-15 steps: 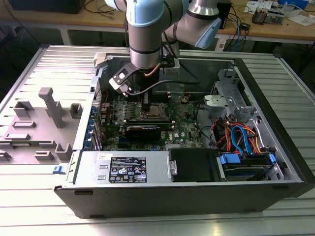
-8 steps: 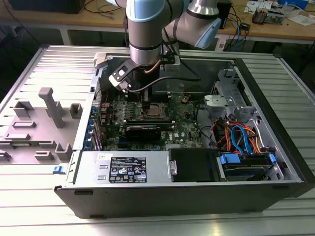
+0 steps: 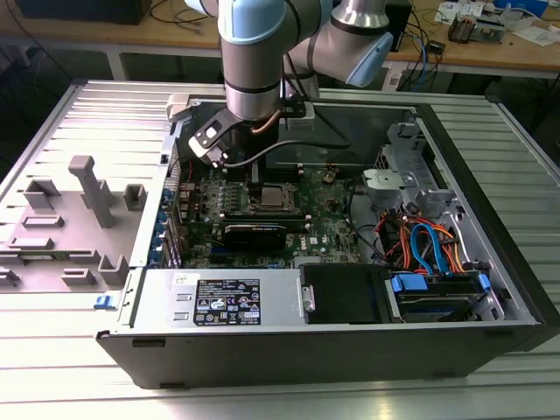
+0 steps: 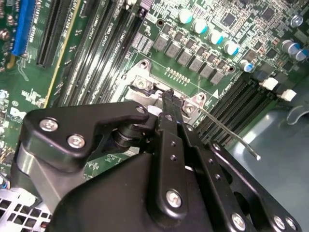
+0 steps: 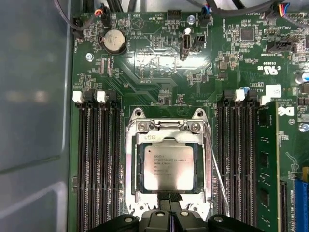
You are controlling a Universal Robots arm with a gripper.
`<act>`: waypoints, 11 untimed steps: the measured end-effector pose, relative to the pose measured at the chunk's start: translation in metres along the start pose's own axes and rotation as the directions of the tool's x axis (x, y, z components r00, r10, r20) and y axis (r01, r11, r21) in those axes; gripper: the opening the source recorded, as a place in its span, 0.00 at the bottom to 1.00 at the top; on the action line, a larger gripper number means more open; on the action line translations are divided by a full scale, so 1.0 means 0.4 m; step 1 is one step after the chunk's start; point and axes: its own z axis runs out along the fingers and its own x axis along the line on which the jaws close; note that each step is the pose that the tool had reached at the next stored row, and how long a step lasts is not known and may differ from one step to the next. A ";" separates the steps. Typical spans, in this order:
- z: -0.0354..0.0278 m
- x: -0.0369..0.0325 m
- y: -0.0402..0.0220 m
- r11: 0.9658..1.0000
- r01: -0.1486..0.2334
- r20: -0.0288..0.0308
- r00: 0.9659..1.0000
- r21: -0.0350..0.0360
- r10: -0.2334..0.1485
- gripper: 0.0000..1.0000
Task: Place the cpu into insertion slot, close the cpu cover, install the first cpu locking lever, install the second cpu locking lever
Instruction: 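Close the cpu cover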
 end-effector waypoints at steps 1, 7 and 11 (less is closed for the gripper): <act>0.003 0.000 0.000 1.000 0.000 0.000 1.000 0.000 0.000 0.11; 0.011 0.000 -0.002 1.000 0.000 -0.005 1.000 0.000 0.000 0.11; -0.003 0.000 0.038 1.000 0.000 -0.005 1.000 0.000 0.000 0.11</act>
